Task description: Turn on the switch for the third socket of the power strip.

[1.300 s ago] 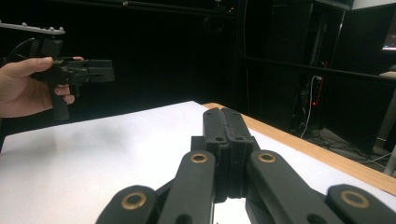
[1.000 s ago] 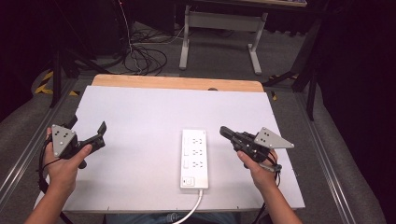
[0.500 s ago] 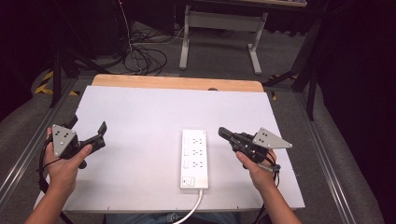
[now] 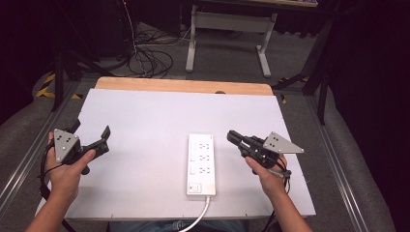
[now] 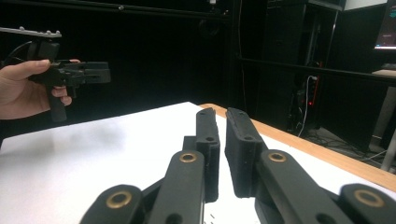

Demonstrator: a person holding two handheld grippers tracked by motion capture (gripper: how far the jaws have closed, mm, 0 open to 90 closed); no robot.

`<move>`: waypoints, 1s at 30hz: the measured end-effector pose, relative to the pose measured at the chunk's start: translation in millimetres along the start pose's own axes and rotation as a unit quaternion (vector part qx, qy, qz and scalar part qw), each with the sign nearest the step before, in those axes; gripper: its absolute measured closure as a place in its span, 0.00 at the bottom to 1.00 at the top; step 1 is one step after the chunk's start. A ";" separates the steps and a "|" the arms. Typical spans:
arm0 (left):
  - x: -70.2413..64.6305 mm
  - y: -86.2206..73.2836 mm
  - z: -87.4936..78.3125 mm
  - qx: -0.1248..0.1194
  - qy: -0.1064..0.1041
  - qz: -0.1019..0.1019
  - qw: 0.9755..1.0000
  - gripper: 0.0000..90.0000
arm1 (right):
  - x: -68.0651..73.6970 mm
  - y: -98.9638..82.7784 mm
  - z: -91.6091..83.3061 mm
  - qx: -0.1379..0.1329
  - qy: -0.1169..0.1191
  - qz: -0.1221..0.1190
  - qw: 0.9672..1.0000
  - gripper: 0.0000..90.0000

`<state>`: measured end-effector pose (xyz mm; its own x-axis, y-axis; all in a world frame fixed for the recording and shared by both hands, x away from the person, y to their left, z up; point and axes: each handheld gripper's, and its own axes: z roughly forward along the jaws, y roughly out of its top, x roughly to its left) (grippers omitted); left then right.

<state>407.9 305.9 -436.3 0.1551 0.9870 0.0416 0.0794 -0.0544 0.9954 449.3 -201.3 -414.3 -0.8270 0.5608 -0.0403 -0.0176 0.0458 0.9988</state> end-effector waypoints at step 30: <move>0.3 0.4 -0.6 0.001 0.000 -0.002 1.000 0.08 | -5.8 -4.5 4.9 0.004 0.007 0.022 1.000 0.05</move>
<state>407.4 306.3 -435.9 0.1545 0.9873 0.0373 0.0824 -0.0505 0.9953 456.9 -200.7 -418.8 -0.8347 0.5507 0.0041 0.0233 0.0280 0.9993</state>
